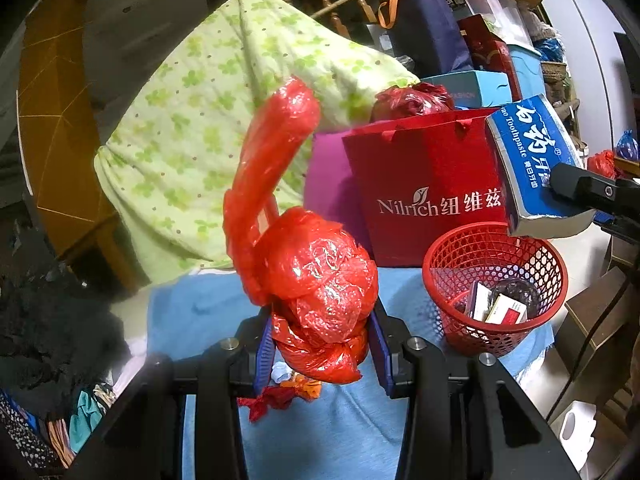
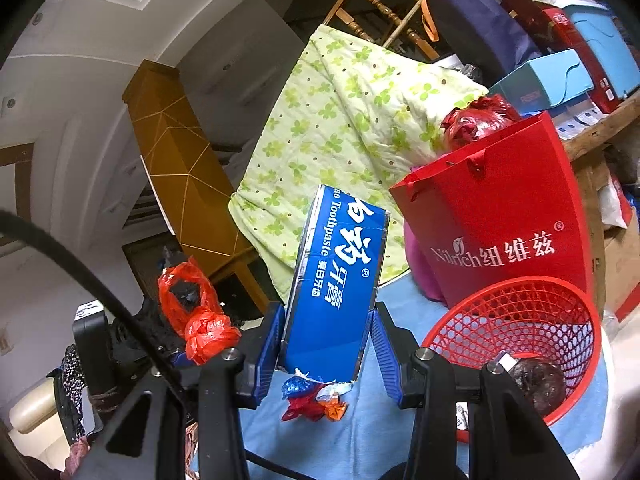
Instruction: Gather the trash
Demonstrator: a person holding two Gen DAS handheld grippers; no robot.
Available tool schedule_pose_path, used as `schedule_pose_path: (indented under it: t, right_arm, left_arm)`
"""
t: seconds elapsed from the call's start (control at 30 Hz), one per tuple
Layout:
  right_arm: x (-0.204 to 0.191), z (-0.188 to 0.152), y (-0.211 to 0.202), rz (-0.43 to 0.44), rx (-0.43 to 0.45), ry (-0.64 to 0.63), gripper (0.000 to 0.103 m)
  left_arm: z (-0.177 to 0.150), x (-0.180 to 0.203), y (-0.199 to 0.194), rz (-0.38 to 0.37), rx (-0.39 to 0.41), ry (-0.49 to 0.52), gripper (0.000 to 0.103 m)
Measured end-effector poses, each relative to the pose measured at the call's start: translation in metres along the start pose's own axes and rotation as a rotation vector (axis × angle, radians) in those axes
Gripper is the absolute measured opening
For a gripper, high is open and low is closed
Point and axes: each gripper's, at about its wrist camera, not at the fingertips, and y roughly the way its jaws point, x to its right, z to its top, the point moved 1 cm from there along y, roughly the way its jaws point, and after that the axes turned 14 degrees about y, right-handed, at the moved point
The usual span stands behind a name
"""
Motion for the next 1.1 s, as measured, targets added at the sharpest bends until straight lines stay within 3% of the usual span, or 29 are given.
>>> schedule_pose_path:
  t: [0.53,0.87,1.1]
  right_arm:
    - [0.026,0.007,-0.018,-0.041,0.035,0.042,0.047]
    - [0.078,0.019,-0.030,-0.159,0.092,0.118,0.047]
    - [0.122,0.026,-0.025,-0.241,0.085,0.200,0.047]
  left_arm:
    - [0.018,0.024,0.011,-0.047,0.005,0.035,0.043]
    - [0.043,0.046,0.041,-0.279,0.033,-0.007,0.043]
    - [0.066,0.077,0.083,-0.444,-0.002,-0.013,0.044]
